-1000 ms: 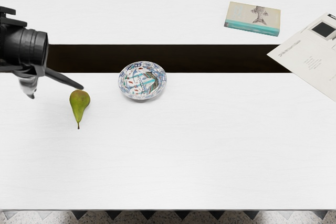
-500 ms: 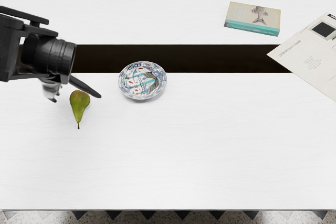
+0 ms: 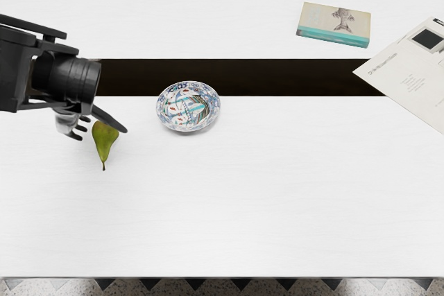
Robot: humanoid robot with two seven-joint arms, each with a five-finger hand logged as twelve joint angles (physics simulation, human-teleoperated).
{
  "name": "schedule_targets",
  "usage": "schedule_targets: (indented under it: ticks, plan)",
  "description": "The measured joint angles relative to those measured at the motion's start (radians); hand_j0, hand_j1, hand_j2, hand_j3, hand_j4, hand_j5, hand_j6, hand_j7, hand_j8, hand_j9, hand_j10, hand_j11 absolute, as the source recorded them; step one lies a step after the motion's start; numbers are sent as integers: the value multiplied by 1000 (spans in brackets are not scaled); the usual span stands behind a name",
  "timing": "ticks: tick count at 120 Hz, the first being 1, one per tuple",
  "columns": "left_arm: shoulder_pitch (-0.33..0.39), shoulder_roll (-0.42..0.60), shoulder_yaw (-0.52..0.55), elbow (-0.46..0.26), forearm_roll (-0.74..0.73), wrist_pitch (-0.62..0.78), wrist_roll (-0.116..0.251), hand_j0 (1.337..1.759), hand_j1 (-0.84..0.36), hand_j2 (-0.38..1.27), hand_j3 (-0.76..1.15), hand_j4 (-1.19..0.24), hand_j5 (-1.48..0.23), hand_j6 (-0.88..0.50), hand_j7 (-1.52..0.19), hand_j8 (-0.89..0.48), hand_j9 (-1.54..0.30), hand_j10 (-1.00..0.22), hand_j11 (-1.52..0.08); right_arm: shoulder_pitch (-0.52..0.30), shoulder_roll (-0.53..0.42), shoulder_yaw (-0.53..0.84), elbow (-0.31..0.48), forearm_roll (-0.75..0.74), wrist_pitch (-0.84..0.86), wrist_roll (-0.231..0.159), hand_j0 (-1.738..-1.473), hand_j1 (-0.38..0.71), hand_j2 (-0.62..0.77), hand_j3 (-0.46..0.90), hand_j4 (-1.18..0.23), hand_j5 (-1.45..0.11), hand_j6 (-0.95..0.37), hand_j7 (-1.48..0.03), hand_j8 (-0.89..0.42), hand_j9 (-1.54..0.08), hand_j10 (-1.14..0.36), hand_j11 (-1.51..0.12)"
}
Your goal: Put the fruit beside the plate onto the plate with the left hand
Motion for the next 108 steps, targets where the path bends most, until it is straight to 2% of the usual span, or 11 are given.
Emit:
schedule_targets:
  ticks: [108]
  plan:
    - [25,-15,3,28,2,0,7,1658,-155,85,0,-422,-546,-420,-546,-405,-547,-422,-547,0,0,0,0,0,0,0,-1658,-333,-3,0,-13,-17,-13,-17,-13,-17,-13,-17]
